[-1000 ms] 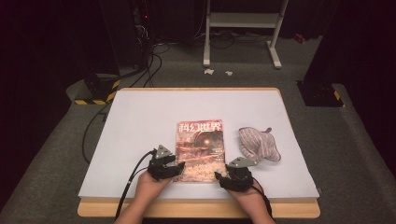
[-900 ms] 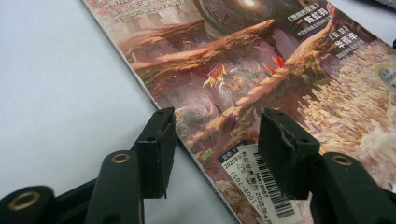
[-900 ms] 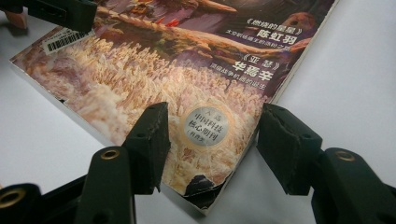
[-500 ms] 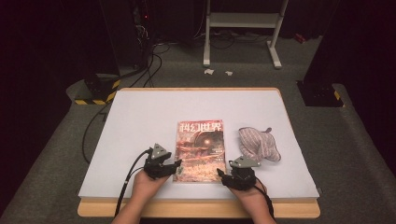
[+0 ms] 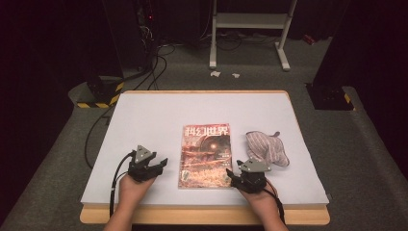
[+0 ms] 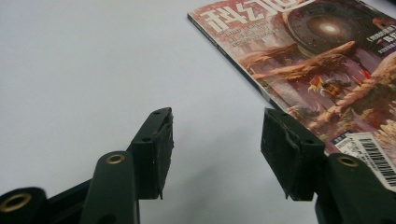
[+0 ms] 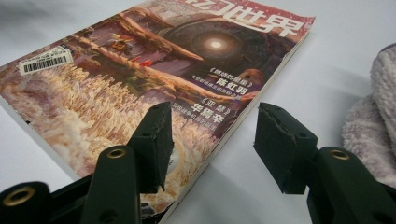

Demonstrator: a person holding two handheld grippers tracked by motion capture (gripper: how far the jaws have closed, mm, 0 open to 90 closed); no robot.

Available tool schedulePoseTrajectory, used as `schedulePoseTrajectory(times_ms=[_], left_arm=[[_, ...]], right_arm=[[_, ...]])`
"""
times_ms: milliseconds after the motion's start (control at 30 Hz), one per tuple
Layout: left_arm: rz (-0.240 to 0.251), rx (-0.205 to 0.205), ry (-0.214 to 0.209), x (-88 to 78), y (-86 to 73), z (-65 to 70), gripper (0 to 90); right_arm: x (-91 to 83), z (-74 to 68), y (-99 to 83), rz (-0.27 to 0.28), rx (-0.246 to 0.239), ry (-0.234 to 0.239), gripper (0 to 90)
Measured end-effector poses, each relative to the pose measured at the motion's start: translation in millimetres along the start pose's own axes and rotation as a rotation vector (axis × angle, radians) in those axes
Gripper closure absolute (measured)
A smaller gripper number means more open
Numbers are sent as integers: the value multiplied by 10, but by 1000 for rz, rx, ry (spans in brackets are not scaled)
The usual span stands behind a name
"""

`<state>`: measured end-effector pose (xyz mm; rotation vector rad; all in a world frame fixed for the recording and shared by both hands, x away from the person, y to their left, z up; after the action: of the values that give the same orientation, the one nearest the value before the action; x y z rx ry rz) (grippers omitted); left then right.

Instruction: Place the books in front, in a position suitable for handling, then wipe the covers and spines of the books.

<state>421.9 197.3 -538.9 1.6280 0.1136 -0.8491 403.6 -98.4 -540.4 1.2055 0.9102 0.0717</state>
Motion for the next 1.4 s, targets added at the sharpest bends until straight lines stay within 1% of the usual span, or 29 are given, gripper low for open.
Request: schedulePoseTrajectory(times_ms=[100,167,200,267,333,433,467,500,533,567,633,700,733,800,833,900,933,967,1000,1033,1100,1167,1233,1267,1367,1400], left_arm=[[5,7,0,-8,-1,-7,434],[0,8,-7,-7,3,4,438],[-10,1,-7,-13,11,0,437],[4,-17,-20,-54,58,-22,434],[17,-41,-21,-86,79,-49,432],[9,-50,-13,-89,41,-69,409],[5,-49,-5,-93,31,-72,398],[6,-36,14,-104,27,-79,396],[9,-29,29,-123,23,-81,396],[21,-33,32,-148,9,-75,395],[21,-35,37,-170,-47,-78,383],[13,-34,24,-169,-117,-79,378],[11,-31,19,-166,-140,-83,371],[6,0,19,-172,-164,-99,362],[9,8,21,-179,-165,-106,361],[30,-9,-12,-198,-145,-103,361],[35,-11,-19,-203,-137,-99,360],[35,-7,-23,-206,-134,-89,360],[32,-2,-22,-205,-137,-83,359],[22,10,-15,-204,-152,-80,359],[13,11,-14,-199,-180,-75,358],[2,1,-13,-202,-203,-81,358],[-4,9,-2,-216,-215,-95,357],[-6,6,0,-222,-218,-96,357],[-4,6,10,-239,-228,-97,351],[-12,12,13,-245,-240,-97,351]], right_arm=[[-3,12,14,7,-1,3,472],[-10,38,32,-4,11,-7,442],[-15,47,52,-3,18,-9,433],[-35,62,104,13,26,-8,419],[-56,72,139,31,29,-3,413],[-69,99,170,36,42,-1,383],[-69,110,188,36,43,1,374],[-74,124,213,37,45,-1,373],[-85,141,241,37,45,-3,375],[-97,164,268,38,39,-9,376],[-110,220,314,31,28,-25,363],[-119,301,366,18,8,-44,353],[-126,346,390,14,9,-51,345],[-142,427,430,18,26,-63,328],[-154,467,439,27,37,-72,319],[-175,511,449,65,70,-81,322],[-168,524,434,45,54,-82,309],[-178,555,428,35,41,-102,307],[-223,613,437,49,52,-122,315],[-253,652,445,63,64,-125,315],[-320,764,436,73,84,-149,309],[-363,877,393,64,101,-166,294],[-406,1021,315,44,113,-199,281],[-417,1062,294,43,119,-208,279],[-425,1196,217,26,152,-219,249],[-415,1242,186,14,162,-222,236]])
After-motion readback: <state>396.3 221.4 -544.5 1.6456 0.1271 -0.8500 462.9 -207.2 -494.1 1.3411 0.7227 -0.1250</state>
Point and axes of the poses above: each handheld gripper's, and its own axes: x roughly forward along the jaws, y roughly out of its top, z roughly to its right, the point moved 9 cm from there along x, roughly forward along the jaws
